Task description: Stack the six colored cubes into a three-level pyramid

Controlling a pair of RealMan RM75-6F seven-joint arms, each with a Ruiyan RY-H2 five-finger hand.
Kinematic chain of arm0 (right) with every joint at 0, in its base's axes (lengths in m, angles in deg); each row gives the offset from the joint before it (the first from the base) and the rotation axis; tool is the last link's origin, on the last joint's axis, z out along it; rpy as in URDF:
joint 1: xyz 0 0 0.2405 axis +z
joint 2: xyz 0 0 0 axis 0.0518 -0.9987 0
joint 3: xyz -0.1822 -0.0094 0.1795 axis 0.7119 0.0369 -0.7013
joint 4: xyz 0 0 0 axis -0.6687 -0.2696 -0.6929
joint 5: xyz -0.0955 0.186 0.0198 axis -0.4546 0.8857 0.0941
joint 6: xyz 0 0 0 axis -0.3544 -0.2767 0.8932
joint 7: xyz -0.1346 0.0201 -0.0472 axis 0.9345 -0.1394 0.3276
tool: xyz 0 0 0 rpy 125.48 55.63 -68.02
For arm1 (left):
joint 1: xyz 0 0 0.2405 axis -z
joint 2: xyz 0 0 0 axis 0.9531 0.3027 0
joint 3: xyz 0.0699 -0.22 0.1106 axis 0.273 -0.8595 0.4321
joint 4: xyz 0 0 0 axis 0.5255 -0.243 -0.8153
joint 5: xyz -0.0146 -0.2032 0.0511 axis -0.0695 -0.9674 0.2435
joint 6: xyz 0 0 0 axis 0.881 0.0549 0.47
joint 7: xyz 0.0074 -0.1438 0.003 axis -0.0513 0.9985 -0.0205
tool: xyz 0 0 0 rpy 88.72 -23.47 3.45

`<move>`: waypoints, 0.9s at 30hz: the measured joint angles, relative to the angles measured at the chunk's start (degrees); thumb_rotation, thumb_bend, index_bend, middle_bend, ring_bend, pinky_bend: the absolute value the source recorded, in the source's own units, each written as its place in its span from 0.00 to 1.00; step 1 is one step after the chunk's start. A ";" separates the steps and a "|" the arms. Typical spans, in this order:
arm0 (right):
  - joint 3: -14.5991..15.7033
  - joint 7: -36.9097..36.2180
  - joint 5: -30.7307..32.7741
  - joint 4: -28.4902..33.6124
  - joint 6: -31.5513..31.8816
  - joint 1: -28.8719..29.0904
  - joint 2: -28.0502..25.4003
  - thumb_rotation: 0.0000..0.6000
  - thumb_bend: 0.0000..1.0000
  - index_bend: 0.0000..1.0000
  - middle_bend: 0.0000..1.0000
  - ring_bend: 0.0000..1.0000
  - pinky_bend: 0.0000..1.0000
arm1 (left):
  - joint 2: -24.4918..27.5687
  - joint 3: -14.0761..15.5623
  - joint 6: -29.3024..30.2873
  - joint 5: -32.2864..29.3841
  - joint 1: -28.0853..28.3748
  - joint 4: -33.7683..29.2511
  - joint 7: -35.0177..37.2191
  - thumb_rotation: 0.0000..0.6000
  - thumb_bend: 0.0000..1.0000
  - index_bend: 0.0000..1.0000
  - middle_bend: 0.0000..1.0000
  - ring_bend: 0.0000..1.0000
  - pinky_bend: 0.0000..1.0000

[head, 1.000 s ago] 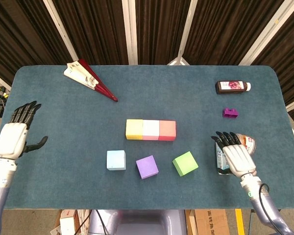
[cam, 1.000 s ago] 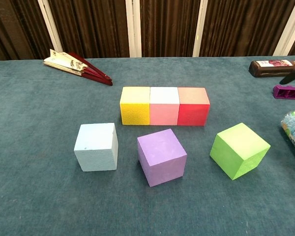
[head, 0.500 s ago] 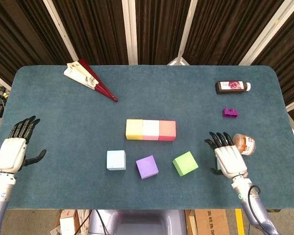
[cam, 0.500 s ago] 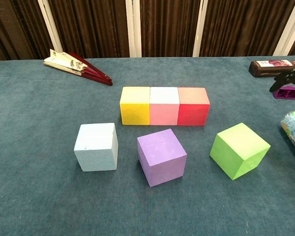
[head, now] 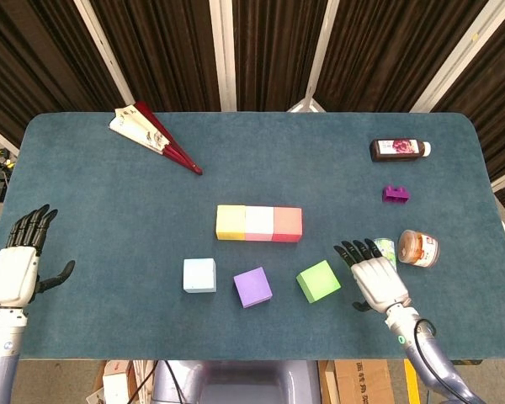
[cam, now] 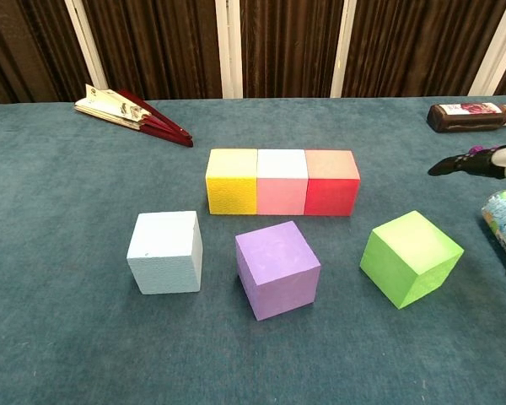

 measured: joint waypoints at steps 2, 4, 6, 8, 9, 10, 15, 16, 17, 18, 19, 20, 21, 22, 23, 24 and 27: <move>-0.02 0.21 0.48 -0.10 -0.63 0.91 0.58 1.00 0.00 0.05 0.10 0.04 0.04 | -0.40 -0.29 0.12 -0.13 -0.27 0.01 -1.05 1.00 0.35 0.08 0.03 0.00 0.00; -0.11 0.19 1.20 -0.20 -1.26 1.62 0.96 1.00 0.00 0.07 0.10 0.04 0.04 | -0.86 -0.75 0.21 -0.35 -0.53 0.07 -2.36 1.00 0.35 0.08 0.05 0.00 0.00; -0.21 0.30 2.28 -0.32 -2.03 2.48 1.26 1.00 0.00 0.07 0.10 0.04 0.04 | -1.18 -1.19 0.19 -0.68 -0.77 0.15 -3.55 1.00 0.35 0.08 0.05 0.00 0.00; -0.25 0.92 3.71 -0.41 -2.77 3.36 1.52 1.00 0.00 0.08 0.10 0.04 0.04 | -1.29 -1.57 0.08 -1.09 -1.02 0.08 -4.40 1.00 0.35 0.08 0.05 0.00 0.00; -0.26 1.32 4.45 -0.46 -3.10 3.84 1.66 1.00 0.00 0.08 0.10 0.04 0.04 | -1.29 -1.77 0.01 -1.36 -1.17 -0.10 -4.69 1.00 0.35 0.08 0.05 0.00 0.00; -0.28 1.87 5.52 -0.55 -3.54 4.56 1.90 1.00 0.00 0.08 0.10 0.04 0.04 | -1.31 -2.07 -0.06 -1.67 -1.36 -0.37 -4.90 1.00 0.35 0.08 0.04 0.00 0.00; -0.46 3.51 9.79 -1.39 -4.71 7.14 3.21 1.00 0.00 0.08 0.10 0.04 0.03 | -1.16 -2.46 -0.87 -1.80 -1.73 -0.88 -4.93 1.00 0.26 0.08 0.00 0.00 0.00; -0.50 3.87 11.03 -1.74 -4.97 7.81 3.59 1.00 0.00 0.08 0.10 0.04 0.03 | -1.15 -2.54 -0.86 -1.59 -1.76 -0.87 -4.45 1.00 0.26 0.08 0.00 0.00 0.00; -0.51 4.17 11.98 -1.99 -5.13 8.34 3.89 1.00 0.00 0.08 0.10 0.04 0.03 | -1.18 -2.66 -0.80 -1.36 -1.80 -0.81 -3.84 1.00 0.26 0.09 0.00 0.00 0.00; -0.51 4.47 12.91 -2.24 -5.26 8.89 4.19 1.00 0.00 0.08 0.10 0.04 0.03 | -1.26 -2.82 -0.70 -1.11 -1.85 -0.72 -3.16 1.00 0.27 0.09 0.01 0.00 0.00; -0.50 4.89 14.06 -2.58 -5.43 9.65 4.62 1.00 0.00 0.08 0.10 0.04 0.03 | -1.52 -3.17 -0.33 -0.80 -1.92 -0.58 -2.09 1.00 0.29 0.11 0.01 0.00 0.00; -0.48 5.18 14.84 -2.81 -5.52 10.19 4.92 1.00 0.00 0.08 0.10 0.04 0.03 | -1.82 -3.51 0.11 -0.54 -2.00 -0.42 -1.10 1.00 0.31 0.11 0.02 0.00 0.00; -0.44 5.46 15.54 -3.00 -5.57 10.70 5.19 1.00 0.00 0.08 0.10 0.04 0.03 | -2.30 -3.96 0.76 -0.18 -2.13 -0.04 0.42 1.00 0.35 0.12 0.02 0.00 0.00; -0.36 5.86 16.38 -3.17 -5.58 11.39 5.48 1.00 0.00 0.08 0.10 0.04 0.03 | -2.68 -4.30 1.23 0.08 -2.25 0.34 1.62 1.00 0.38 0.13 0.02 0.00 0.00; -0.27 6.15 16.91 -3.24 -5.55 11.88 5.66 1.00 0.00 0.08 0.10 0.04 0.03 | -3.04 -4.66 1.66 0.30 -2.40 0.81 2.77 1.00 0.41 0.13 0.02 0.00 0.00; -0.19 6.35 17.37 -3.25 -5.47 12.32 5.80 1.00 0.00 0.08 0.10 0.04 0.03 | -3.42 -5.09 2.06 0.48 -2.57 1.53 3.97 1.00 0.43 0.13 0.02 0.00 0.00; 0.19 6.85 18.34 -3.18 -5.08 13.36 6.13 1.00 0.00 0.08 0.10 0.04 0.03 | -3.63 -5.77 1.84 0.35 -2.82 2.21 4.47 1.00 0.47 0.13 0.02 0.00 0.00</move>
